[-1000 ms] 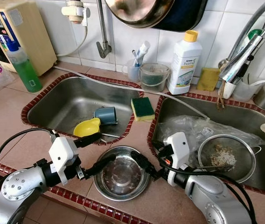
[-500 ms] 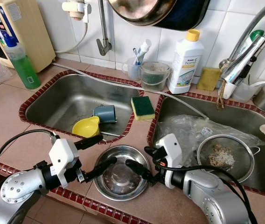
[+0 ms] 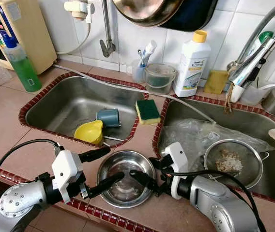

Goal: Kitchen organization

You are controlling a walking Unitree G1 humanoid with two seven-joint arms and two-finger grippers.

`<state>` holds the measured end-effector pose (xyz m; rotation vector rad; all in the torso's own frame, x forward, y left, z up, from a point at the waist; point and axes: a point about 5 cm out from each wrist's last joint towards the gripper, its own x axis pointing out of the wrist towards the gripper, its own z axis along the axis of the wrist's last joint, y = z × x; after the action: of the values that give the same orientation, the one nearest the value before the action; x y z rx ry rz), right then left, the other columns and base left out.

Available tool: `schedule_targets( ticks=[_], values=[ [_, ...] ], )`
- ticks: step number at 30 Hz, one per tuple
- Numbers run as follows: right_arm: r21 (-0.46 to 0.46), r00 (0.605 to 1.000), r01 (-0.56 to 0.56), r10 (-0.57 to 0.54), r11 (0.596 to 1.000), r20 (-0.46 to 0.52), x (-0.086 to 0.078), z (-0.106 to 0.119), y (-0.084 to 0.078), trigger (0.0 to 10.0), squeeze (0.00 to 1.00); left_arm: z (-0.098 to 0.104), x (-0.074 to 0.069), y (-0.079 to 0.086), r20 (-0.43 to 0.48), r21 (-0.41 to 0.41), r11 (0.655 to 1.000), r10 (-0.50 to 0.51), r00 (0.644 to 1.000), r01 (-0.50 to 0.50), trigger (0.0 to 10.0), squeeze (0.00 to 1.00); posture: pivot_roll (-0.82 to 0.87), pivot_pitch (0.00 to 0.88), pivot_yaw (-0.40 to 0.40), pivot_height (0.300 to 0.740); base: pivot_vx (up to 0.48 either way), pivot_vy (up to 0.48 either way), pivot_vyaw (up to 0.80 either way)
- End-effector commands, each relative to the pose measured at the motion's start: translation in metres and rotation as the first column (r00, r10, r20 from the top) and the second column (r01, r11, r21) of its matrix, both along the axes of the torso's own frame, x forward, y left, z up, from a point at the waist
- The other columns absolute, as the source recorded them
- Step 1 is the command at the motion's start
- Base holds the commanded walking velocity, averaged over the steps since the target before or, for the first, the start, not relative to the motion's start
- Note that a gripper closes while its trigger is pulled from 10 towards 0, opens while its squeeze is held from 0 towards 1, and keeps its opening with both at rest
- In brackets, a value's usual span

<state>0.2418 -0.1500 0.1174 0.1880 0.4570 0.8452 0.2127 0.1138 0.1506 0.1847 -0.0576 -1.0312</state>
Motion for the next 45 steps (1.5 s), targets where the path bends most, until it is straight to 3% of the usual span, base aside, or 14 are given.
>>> schedule_targets(
  ticks=[1,20,21,22,24,25,29,31,32,34,36,41,42,45],
  values=[
    [-0.003,0.999,0.022,-0.023,1.0,-0.045,-0.001,-0.005,-0.006,10.0,0.0,0.006,-0.002,-0.001,0.016,-0.001,1.0,-0.016,1.0,0.016,10.0,0.0,-0.1,0.107,-0.01,0.74,0.0,0.0,0.0],
    [0.07,1.0,0.009,-0.009,0.998,0.002,0.008,0.009,0.004,9.5,0.0,0.014,0.007,-0.002,0.04,-0.016,1.0,-0.012,0.999,0.013,10.0,0.0,-0.11,0.109,-0.008,0.74,0.0,0.0,0.0],
    [0.075,1.0,0.006,-0.006,0.997,0.005,0.009,0.01,0.004,9.2,0.0,0.014,0.009,-0.001,0.043,-0.014,1.0,-0.009,0.999,0.01,10.0,0.0,-0.1,0.108,-0.007,0.74,0.0,0.0,0.0],
    [0.076,1.0,0.001,-0.002,0.997,0.01,0.009,0.011,0.004,6.8,0.0,0.016,0.011,0.001,0.048,-0.014,1.0,-0.003,0.999,0.004,10.0,0.0,-0.1,0.107,-0.009,0.74,0.0,0.0,0.0],
    [0.076,1.0,0.001,-0.001,0.997,0.012,0.01,0.012,0.004,6.5,0.0,0.017,0.012,0.002,0.05,-0.015,1.0,-0.001,0.999,0.002,10.0,0.0,-0.11,0.107,-0.009,0.74,0.0,0.0,0.0],
    [0.076,1.0,0.0,-0.001,0.997,0.012,0.01,0.012,0.004,6.7,0.0,0.017,0.012,0.002,0.051,-0.015,1.0,0.001,0.999,0.0,10.0,0.0,-0.11,0.107,-0.009,0.74,0.0,0.0,0.0],
    [0.065,1.0,-0.017,0.018,0.998,-0.014,0.009,0.009,0.003,4.9,0.0,0.019,0.013,0.001,0.058,-0.019,1.0,0.002,0.998,0.0,10.0,0.0,-0.1,0.107,-0.016,0.74,0.0,0.0,0.0],
    [0.059,1.0,-0.025,0.026,0.998,-0.015,0.008,0.007,0.004,5.0,0.0,0.019,0.013,0.0,0.058,-0.022,1.0,0.002,0.998,-0.001,10.0,0.0,-0.1,0.106,-0.018,0.74,0.0,0.0,0.0],
    [0.059,0.999,-0.022,0.023,0.998,-0.025,0.008,0.006,0.004,6.5,0.0,0.019,0.013,0.0,0.06,-0.022,1.0,0.003,0.998,-0.001,10.0,0.0,-0.1,0.106,-0.018,0.74,0.0,0.0,0.0],
    [0.063,0.998,-0.024,0.027,0.998,-0.051,0.007,0.004,0.004,7.5,0.0,0.02,0.013,-0.001,0.061,-0.025,1.0,0.005,0.998,-0.003,10.0,0.0,-0.1,0.113,-0.022,0.74,0.0,0.0,0.0],
    [0.064,0.997,-0.031,0.035,0.997,-0.063,0.006,0.001,0.004,9.1,0.0,0.02,0.012,0.0,0.06,-0.03,1.0,0.01,0.998,-0.008,10.0,0.0,-0.09,0.113,-0.021,0.74,0.0,0.0,0.0],
    [0.065,0.993,-0.061,0.067,0.996,-0.098,0.005,-0.001,0.003,9.4,0.0,0.02,0.012,-0.001,0.058,-0.032,0.999,0.01,0.998,-0.009,10.0,0.0,-0.09,0.117,-0.028,0.74,0.0,0.0,0.0],
    [0.056,0.992,-0.069,0.075,0.996,-0.101,0.004,-0.001,0.002,10.0,0.0,0.02,0.012,-0.001,0.058,-0.034,0.999,0.011,0.998,-0.009,10.0,0.0,-0.09,0.122,-0.029,0.74,0.0,0.0,0.0],
    [0.041,0.988,-0.097,0.101,0.994,-0.116,0.0,-0.003,-0.002,10.0,0.0,0.021,0.012,-0.001,0.059,-0.039,0.999,0.016,0.998,-0.014,10.0,0.0,-0.09,0.123,-0.029,0.74,0.0,0.0,0.0]
  ],
)
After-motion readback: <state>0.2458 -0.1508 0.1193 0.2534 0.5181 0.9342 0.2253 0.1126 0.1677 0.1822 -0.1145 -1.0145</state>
